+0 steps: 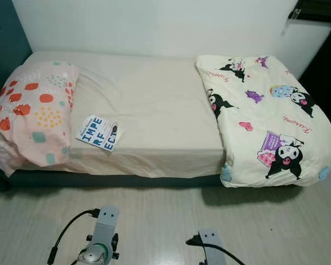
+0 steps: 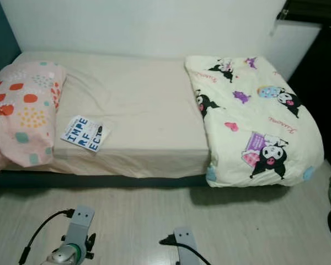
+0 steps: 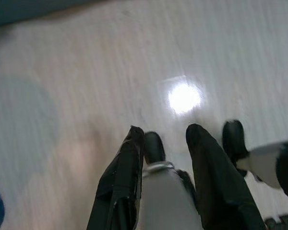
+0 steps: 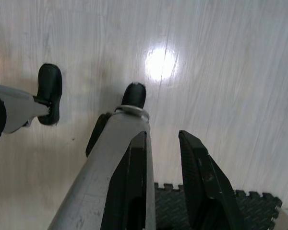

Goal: Clean up the room

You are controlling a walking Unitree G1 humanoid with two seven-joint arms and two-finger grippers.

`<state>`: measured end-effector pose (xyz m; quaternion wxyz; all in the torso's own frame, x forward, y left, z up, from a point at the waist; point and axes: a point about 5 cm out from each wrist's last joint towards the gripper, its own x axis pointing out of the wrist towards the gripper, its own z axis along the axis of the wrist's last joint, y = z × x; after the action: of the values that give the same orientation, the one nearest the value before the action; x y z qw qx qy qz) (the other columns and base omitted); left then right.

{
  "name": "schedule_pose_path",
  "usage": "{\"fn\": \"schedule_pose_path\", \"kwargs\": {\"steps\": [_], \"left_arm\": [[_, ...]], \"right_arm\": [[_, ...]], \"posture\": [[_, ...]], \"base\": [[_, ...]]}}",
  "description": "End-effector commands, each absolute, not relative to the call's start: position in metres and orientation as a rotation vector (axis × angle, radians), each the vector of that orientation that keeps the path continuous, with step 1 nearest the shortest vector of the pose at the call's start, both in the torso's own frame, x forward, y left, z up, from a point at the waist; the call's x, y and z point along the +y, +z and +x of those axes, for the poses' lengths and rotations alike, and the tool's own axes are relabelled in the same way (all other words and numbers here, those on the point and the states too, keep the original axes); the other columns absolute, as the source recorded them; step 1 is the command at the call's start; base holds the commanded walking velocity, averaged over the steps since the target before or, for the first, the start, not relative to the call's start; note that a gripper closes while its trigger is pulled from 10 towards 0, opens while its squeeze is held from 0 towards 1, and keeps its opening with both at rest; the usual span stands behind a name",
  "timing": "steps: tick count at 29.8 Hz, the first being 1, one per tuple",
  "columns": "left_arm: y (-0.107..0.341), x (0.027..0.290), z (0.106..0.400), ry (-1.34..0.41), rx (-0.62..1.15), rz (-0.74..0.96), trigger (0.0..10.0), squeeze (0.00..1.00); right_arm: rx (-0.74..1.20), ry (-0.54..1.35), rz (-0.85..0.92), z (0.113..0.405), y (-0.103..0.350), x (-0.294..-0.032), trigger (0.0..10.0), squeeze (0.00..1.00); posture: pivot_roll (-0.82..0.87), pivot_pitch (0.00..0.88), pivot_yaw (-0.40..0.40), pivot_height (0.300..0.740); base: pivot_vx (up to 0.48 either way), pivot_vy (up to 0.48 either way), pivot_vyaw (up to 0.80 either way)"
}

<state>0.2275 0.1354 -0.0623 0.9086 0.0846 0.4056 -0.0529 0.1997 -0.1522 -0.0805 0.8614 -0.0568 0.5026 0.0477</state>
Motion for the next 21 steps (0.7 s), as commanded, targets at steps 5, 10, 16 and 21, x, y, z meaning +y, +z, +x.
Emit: {"fn": "schedule_pose_path", "kwargs": {"steps": [5,10,16,21], "left_arm": [[-0.071,0.117,0.214,-0.149,0.894,0.127,10.0,0.0],[-0.072,0.111,0.21,-0.203,0.89,0.174,10.0,0.0],[-0.073,0.119,0.208,-0.164,0.883,0.181,10.0,0.0],[-0.075,0.131,0.205,-0.111,0.897,0.181,10.0,0.0]], "right_arm": [[1.078,0.133,-0.153,0.192,-0.084,-0.156,10.0,0.0],[1.077,-0.032,-0.038,0.188,-0.085,-0.167,10.0,0.0],[1.09,0.08,-0.125,0.189,-0.086,-0.157,10.0,0.0],[1.084,0.101,-0.158,0.19,-0.085,-0.155,10.0,0.0]], "posture": [[0.02,0.019,0.051,0.74],[0.02,0.021,0.049,0.74],[0.04,0.037,0.023,0.74],[0.02,0.032,0.038,0.74]], "base": [[0.0,0.0,0.0],[0.0,0.0,0.0],[0.0,0.0,0.0],[0.0,0.0,0.0]]}}
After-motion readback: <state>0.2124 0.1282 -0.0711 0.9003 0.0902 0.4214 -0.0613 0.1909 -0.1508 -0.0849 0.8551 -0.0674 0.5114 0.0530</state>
